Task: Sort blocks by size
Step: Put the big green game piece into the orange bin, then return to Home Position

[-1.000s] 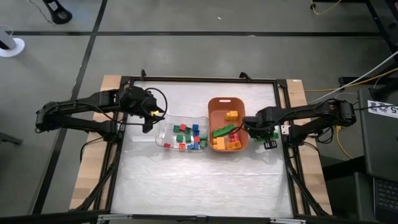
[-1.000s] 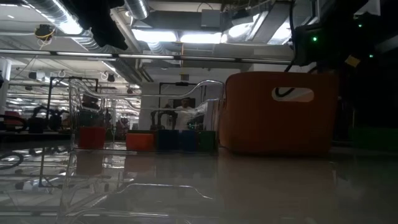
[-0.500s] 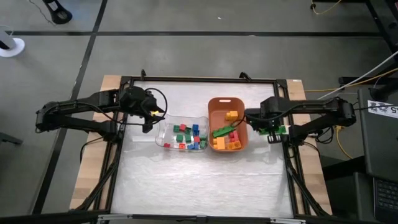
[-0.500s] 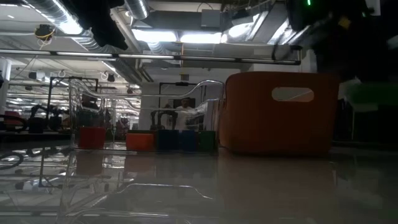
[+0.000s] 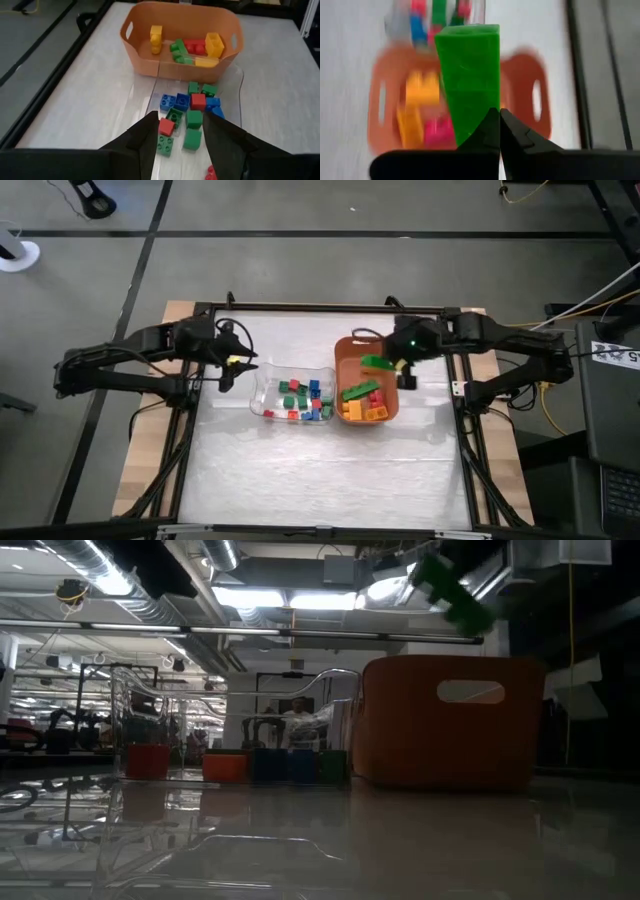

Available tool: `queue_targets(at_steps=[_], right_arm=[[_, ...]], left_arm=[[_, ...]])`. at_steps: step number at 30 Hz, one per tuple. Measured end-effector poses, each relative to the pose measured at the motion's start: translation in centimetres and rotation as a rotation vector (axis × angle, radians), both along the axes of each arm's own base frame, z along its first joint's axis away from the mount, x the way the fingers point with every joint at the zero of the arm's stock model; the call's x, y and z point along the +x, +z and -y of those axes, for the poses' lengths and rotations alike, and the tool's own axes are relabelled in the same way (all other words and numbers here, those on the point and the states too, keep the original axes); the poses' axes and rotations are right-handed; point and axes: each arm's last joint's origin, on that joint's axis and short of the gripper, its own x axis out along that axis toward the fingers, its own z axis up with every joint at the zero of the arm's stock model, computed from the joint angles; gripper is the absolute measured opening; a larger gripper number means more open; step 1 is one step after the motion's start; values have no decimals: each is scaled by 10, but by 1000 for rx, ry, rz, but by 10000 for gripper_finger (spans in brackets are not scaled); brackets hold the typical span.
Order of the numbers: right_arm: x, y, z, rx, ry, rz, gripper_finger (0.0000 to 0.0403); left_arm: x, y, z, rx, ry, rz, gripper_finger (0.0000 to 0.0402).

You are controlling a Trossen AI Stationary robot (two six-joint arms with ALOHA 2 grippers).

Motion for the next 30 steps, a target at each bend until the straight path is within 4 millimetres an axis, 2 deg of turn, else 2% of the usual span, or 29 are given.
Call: queue_targets(at_steps=[3,6,14,18,24,30], right_arm=[[13,8,1,-8,5,150,4],[21,11,1,-13,23,219,20],[34,1,2,-22,15,187,95],[38,-2,3,-32,8,174,120],[34,1,3,-33,7,182,125],[2,16,0,-17,13,205,124]], left_arm=[[-4,2,1,3,-1,9,143],[-5,2,1,9,-4,11,143],[-5,2,1,8,-4,8,143],[-5,2,1,15,-8,8,143],[-10,4,2,53,-26,24,143],[-23,11,6,37,-12,93,143]])
